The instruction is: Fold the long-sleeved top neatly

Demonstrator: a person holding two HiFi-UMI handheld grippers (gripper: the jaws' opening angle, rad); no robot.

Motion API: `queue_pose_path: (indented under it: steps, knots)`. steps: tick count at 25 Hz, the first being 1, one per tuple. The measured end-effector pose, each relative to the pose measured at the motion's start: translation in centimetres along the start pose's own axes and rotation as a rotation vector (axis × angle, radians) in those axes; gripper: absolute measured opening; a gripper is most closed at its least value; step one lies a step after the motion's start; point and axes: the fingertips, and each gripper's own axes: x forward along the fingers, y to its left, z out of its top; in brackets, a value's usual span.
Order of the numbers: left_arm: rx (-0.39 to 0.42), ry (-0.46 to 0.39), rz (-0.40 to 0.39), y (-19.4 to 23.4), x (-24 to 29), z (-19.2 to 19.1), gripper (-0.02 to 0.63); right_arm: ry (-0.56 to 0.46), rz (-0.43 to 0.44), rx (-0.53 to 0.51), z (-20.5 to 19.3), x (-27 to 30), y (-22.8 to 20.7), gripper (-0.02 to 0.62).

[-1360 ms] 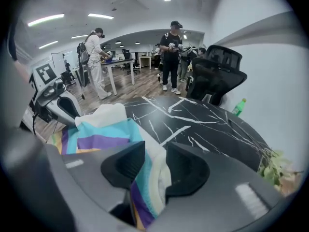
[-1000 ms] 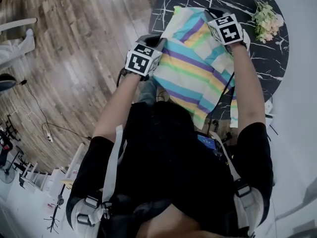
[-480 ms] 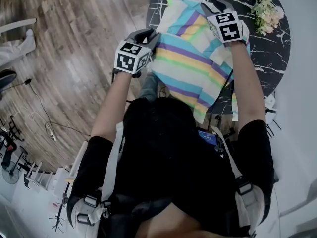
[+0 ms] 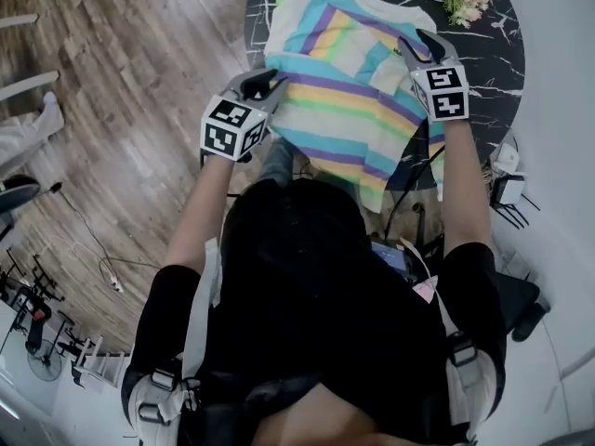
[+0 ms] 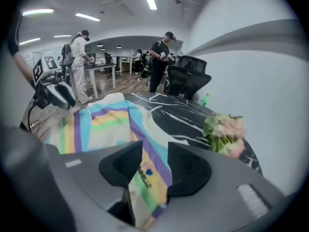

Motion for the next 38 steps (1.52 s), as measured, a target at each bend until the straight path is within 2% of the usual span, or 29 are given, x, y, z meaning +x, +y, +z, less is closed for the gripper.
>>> queue_pose_path:
  steps: [4,8,11,15,22,24,26,38]
  knots:
    - [0.061,0.010,-0.128,-6.4,2.5,1.4,0.104,0.050,-0.086,0.135,-6.5,-5.5,-2.2,0.166]
    - [0.127,0.060,-0.233,-12.6,5.3,1.1,0.097,0.082,-0.162,0.308,-14.2,-11.8,-3.3,0.163]
    - [0.150,0.109,-0.282,-16.8,6.8,-0.1,0.092,0.108,-0.168,0.412,-19.6,-14.9,-2.4,0.163]
    - [0.166,0.179,-0.291,-21.2,8.9,-2.6,0.092,0.149,-0.133,0.454,-24.6,-16.3,-1.1,0.176]
    - [0.147,0.232,-0.250,-24.3,10.9,-5.2,0.092,0.153,-0.058,0.386,-26.2,-14.3,0.0,0.181]
    - [0.138,0.236,-0.233,-24.8,11.3,-5.7,0.092,0.149,-0.060,0.364,-26.4,-14.1,-0.7,0.134]
    - [0.131,0.231,-0.213,-25.3,11.7,-5.8,0.092,0.146,-0.059,0.343,-26.7,-14.3,-1.7,0.035]
    - [0.077,0.188,-0.116,-28.8,12.8,-6.2,0.098,0.128,-0.105,0.176,-25.8,-13.6,-12.5,0.032]
